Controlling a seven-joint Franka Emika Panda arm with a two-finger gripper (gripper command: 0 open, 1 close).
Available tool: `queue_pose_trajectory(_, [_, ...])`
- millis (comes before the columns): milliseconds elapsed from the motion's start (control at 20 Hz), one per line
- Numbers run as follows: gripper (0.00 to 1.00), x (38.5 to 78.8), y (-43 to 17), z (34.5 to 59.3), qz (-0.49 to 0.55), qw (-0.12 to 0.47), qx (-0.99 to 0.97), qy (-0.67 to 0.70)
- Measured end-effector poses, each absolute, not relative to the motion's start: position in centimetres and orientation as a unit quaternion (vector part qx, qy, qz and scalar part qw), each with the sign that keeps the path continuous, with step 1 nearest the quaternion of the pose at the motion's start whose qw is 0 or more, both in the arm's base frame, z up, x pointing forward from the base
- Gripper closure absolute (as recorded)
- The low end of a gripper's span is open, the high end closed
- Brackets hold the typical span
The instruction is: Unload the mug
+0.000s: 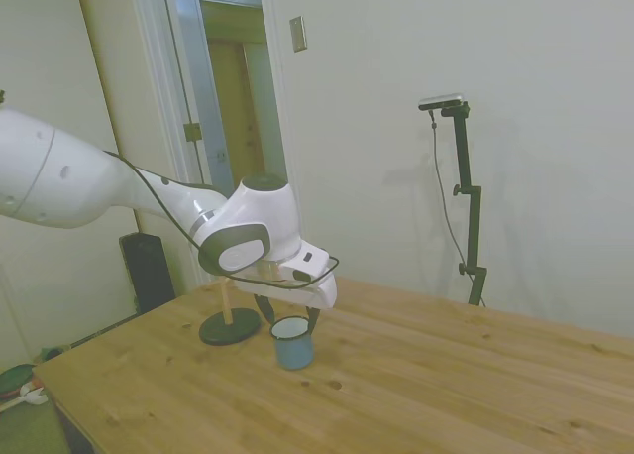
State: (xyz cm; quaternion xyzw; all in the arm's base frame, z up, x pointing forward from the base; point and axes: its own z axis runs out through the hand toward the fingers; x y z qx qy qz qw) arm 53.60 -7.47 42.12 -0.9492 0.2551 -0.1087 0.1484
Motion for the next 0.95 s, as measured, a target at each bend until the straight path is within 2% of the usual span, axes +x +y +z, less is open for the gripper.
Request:
queue_pose_trajectory(350, [0.00,48.7,-6.4,43.7,-0.137,0.161,-0.953,0.217])
queue_pose_trajectory(950, [0.00,43.6,-2.9,43.1,-0.162,0.168,-0.963,0.131])
